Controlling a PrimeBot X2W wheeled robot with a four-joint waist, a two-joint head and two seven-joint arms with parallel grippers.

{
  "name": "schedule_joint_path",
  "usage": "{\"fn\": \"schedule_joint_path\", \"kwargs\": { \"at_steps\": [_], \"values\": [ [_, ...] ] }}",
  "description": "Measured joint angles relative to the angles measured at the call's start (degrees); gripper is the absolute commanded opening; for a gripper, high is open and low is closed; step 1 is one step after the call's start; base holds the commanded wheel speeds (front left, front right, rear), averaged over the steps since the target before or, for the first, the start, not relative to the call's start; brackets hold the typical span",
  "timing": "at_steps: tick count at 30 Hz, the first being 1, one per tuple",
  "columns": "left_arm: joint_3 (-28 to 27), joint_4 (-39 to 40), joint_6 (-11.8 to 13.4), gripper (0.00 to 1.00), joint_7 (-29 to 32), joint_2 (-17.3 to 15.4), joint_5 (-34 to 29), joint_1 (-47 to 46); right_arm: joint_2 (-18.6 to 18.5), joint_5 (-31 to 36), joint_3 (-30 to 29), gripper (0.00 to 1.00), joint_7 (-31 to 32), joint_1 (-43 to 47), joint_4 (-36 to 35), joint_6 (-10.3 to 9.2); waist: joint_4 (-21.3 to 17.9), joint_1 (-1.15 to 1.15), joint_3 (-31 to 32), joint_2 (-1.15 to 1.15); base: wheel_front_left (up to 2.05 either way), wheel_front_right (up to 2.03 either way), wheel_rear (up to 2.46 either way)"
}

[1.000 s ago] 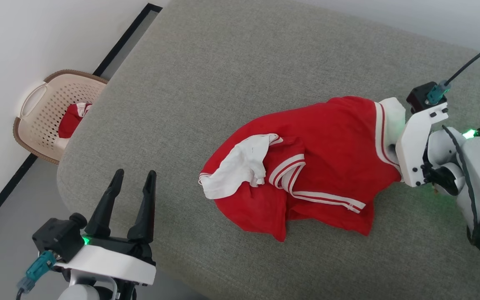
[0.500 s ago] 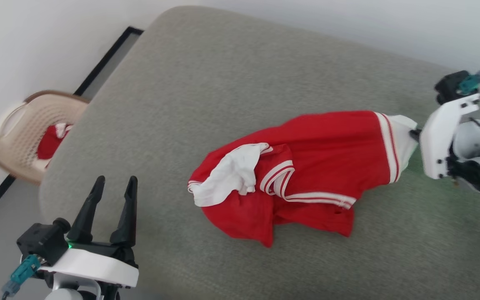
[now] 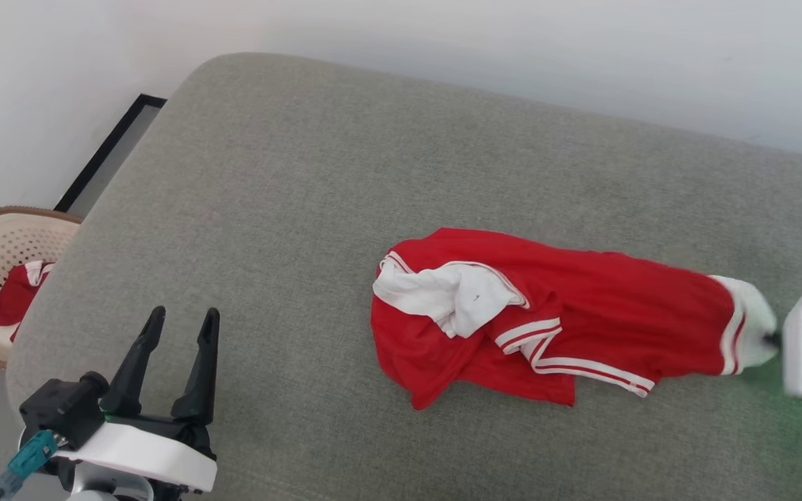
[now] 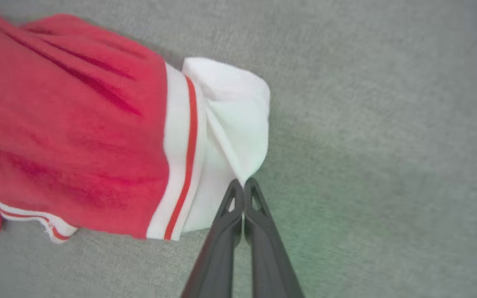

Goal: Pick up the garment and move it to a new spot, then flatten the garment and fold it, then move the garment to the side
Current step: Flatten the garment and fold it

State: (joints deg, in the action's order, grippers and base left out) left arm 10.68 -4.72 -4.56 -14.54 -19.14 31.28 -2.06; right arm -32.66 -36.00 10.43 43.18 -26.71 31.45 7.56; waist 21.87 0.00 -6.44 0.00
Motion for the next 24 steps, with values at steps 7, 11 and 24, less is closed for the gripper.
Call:
{"fn": "schedule_joint_path", "kwargs": {
  "at_steps": [7, 11, 24],
  "values": [
    [1.32, -0.8, -1.0, 1.0, 2.25, -1.65, 0.73, -1.54, 6.48, 4.87, -5.46, 1.0, -2.6, 4.92, -0.56, 0.0, -1.68, 0.0, 0.37, 0.0, 0.0, 0.0, 0.0],
    [2.61, -0.77, -1.68, 1.0, 5.94, -2.69, 3.02, -3.24, 8.78, 6.91, -6.92, 1.0, -3.45, 4.84, -2.13, -0.02, -3.17, 0.0, 0.6, 0.0, 0.0, 0.0, 0.0],
    [7.93, -0.54, -1.81, 1.0, 28.11, -7.98, 12.72, -8.24, 15.33, 13.01, -12.5, 1.0, -14.46, 6.82, -22.28, -0.04, -12.14, 0.0, 0.48, 0.0, 0.0, 0.0, 0.0]
  ]
}}
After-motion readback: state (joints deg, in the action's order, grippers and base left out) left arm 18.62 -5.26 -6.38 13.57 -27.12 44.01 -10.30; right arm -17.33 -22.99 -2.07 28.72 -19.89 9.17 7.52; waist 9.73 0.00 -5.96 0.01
